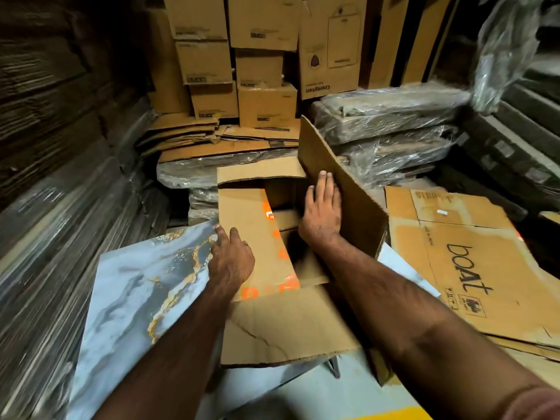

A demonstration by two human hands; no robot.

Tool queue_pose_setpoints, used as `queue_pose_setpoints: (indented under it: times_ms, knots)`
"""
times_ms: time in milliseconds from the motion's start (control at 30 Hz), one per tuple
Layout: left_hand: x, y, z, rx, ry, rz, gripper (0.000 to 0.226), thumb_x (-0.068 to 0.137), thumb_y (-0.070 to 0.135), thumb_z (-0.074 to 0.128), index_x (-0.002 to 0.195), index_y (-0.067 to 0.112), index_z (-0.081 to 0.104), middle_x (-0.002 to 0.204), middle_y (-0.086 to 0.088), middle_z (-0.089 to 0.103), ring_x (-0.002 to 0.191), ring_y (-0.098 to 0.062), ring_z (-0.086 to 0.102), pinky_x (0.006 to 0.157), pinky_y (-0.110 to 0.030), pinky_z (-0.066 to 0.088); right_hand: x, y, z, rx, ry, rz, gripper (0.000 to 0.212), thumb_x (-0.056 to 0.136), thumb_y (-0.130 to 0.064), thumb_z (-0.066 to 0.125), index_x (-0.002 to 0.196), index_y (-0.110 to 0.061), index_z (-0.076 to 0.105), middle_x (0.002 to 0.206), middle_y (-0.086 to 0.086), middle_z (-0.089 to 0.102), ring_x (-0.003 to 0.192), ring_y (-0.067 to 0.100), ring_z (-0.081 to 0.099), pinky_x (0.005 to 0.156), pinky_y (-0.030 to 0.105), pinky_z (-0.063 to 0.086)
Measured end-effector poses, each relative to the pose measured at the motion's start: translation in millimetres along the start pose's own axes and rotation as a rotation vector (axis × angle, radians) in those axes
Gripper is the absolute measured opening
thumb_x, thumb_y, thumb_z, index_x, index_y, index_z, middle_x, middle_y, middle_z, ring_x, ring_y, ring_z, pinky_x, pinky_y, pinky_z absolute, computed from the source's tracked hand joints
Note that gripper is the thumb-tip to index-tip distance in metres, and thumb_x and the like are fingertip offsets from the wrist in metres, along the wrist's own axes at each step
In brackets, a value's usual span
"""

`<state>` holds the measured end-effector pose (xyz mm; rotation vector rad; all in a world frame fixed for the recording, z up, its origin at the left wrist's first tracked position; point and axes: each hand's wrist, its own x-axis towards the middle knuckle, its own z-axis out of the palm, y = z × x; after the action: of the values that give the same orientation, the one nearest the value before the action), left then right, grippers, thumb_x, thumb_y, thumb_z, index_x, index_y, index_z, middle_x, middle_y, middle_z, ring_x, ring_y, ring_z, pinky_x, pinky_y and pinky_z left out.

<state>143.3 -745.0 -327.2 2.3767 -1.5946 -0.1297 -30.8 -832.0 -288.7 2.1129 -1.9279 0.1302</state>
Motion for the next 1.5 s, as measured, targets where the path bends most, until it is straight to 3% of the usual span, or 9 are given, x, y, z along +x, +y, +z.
queue_pose_setpoints:
  times_ms: [133,233,367,600,700,867,1067,1333,1500]
  knots:
    - [4.5,8.0,-4.4,0.009,0.001,-0.046,0.042,0.099,0.026,0.038,0.138,0.008,0.038,0.155,-0.021,0.023,0.127,-0.043,0.045,0.097,-0.049,0.044,13.9,45.1,17.7,0.009,-0.124,0.141,0.055,0.102,-0.019,0.028,0.154,-0.008,0.019,0.161,0.028,-0.002,0.149,0.045,-0.006,0.119,0.055,-0.004]
    - [18.5,11.1,-2.2,0.062,0.015,-0.04,0.042,0.096,0.033,0.04,0.128,0.005,0.041,0.133,-0.021,0.039,0.113,-0.041,0.049,0.088,-0.047,0.05,18.1,65.7,32.3,0.175,-0.294,0.184,0.066,0.098,-0.024,0.047,0.155,-0.014,0.015,0.16,0.024,0.013,0.147,0.044,0.013,0.117,0.059,0.014]
    - [21.4,17.7,0.8,0.079,0.072,-0.043,0.04,0.096,0.035,0.042,0.122,0.005,0.042,0.123,-0.019,0.042,0.104,-0.039,0.054,0.08,-0.044,0.052,19.9,80.1,39.7,0.448,-0.49,0.103,0.066,0.087,-0.015,0.066,0.141,-0.007,0.029,0.136,0.024,0.05,0.124,0.038,0.051,0.099,0.042,0.043]
    - [17.0,21.1,0.9,0.078,0.091,-0.042,0.042,0.096,0.039,0.041,0.124,0.008,0.044,0.129,-0.022,0.042,0.104,-0.038,0.056,0.08,-0.041,0.05,24.7,81.4,41.6,0.525,-0.518,0.124,0.052,0.088,-0.011,0.063,0.135,-0.007,0.041,0.129,0.02,0.058,0.117,0.035,0.057,0.096,0.04,0.049]
    - [15.4,18.1,0.7,0.103,0.058,-0.034,0.049,0.098,0.043,0.038,0.135,0.012,0.041,0.141,-0.025,0.035,0.114,-0.039,0.051,0.087,-0.042,0.047,21.4,75.9,45.1,0.415,-0.425,0.109,0.054,0.089,-0.016,0.061,0.136,-0.008,0.035,0.134,0.023,0.052,0.12,0.039,0.053,0.096,0.045,0.046]
    - [31.5,16.0,-7.5,0.043,-0.12,-0.052,0.06,0.098,0.048,0.032,0.151,0.02,0.022,0.159,-0.022,0.007,0.141,-0.039,0.024,0.107,-0.051,0.036,12.7,53.2,42.5,-0.141,-0.131,-0.032,0.055,0.101,-0.013,0.03,0.154,-0.012,0.017,0.156,0.025,0.019,0.145,0.041,0.018,0.114,0.067,0.007]
    - [82.5,21.5,-21.2,-0.053,-0.368,-0.178,0.093,0.09,0.064,0.042,0.156,0.02,-0.005,0.162,-0.013,-0.019,0.148,-0.038,0.001,0.112,-0.056,0.028,19.7,27.2,35.6,-0.067,-0.256,-0.271,0.066,0.101,-0.019,0.036,0.158,-0.013,0.002,0.163,0.02,-0.003,0.151,0.036,0.0,0.116,0.063,0.004]
    - [154.8,26.2,-17.6,-0.223,-0.278,-0.377,0.093,0.093,0.055,0.045,0.156,0.012,-0.008,0.162,-0.018,0.011,0.141,-0.037,0.031,0.109,-0.049,0.035,94.4,-11.8,62.4,0.023,-0.298,-0.397,0.071,0.103,-0.027,0.043,0.158,-0.017,0.0,0.165,0.012,-0.006,0.152,0.03,-0.002,0.12,0.055,0.008]
    - [197.5,29.6,-24.8,-0.333,-0.218,-0.468,0.065,0.088,0.046,0.048,0.14,0.008,0.036,0.137,-0.015,0.052,0.12,-0.035,0.052,0.09,-0.038,0.042,141.7,-31.1,85.1,0.029,-0.342,-0.393,0.082,0.098,-0.025,0.049,0.157,-0.017,-0.007,0.164,0.017,-0.009,0.151,0.035,-0.004,0.121,0.055,0.006]
